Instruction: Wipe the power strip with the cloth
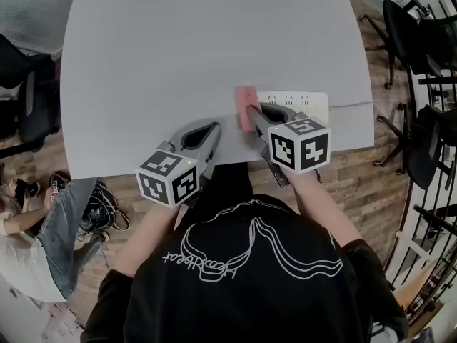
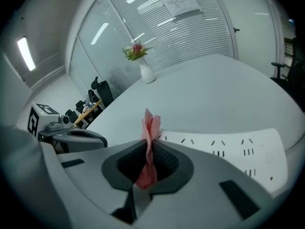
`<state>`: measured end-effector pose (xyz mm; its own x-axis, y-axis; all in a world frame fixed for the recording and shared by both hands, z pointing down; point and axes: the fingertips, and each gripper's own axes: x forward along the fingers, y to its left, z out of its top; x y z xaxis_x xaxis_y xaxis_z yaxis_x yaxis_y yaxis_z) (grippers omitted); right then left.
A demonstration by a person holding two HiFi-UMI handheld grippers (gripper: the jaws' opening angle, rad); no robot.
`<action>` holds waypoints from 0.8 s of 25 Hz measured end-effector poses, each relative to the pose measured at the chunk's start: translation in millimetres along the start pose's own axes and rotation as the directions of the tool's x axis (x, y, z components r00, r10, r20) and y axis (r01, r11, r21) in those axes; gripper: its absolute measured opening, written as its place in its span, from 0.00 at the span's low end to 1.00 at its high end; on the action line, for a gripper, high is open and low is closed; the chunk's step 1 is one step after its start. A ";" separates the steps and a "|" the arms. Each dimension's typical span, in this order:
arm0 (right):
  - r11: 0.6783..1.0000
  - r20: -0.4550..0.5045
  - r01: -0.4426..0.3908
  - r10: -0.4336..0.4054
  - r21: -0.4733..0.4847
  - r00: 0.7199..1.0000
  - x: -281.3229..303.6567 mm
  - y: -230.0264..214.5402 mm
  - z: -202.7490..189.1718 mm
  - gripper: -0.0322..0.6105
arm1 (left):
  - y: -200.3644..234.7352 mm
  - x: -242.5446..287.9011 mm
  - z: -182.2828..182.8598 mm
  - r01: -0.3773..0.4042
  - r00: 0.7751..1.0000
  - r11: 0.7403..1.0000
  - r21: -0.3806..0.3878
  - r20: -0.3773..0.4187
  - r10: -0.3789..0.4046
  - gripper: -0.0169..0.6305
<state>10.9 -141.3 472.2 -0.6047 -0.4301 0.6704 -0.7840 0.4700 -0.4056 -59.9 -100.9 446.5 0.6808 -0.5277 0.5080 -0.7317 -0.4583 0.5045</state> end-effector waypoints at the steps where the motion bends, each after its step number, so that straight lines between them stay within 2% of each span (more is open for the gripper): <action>1: 1.000 0.000 0.001 -0.001 0.002 1.000 -0.1 -0.5 -0.4 0.11 | 0.1 -0.8 0.3 -0.001 1.000 1.000 0.000 0.001 0.001 0.05; 20: 0.997 0.006 0.066 -0.067 0.025 0.998 -24.0 -27.4 -7.4 0.11 | -9.5 -14.0 0.9 -0.005 1.000 1.000 0.013 0.017 0.005 0.05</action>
<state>48.0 -138.2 471.8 -0.5519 -0.4651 0.6921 -0.8258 0.4205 -0.3759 -62.6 -89.8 434.0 0.6765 -0.5422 0.4984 -0.7356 -0.4647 0.4929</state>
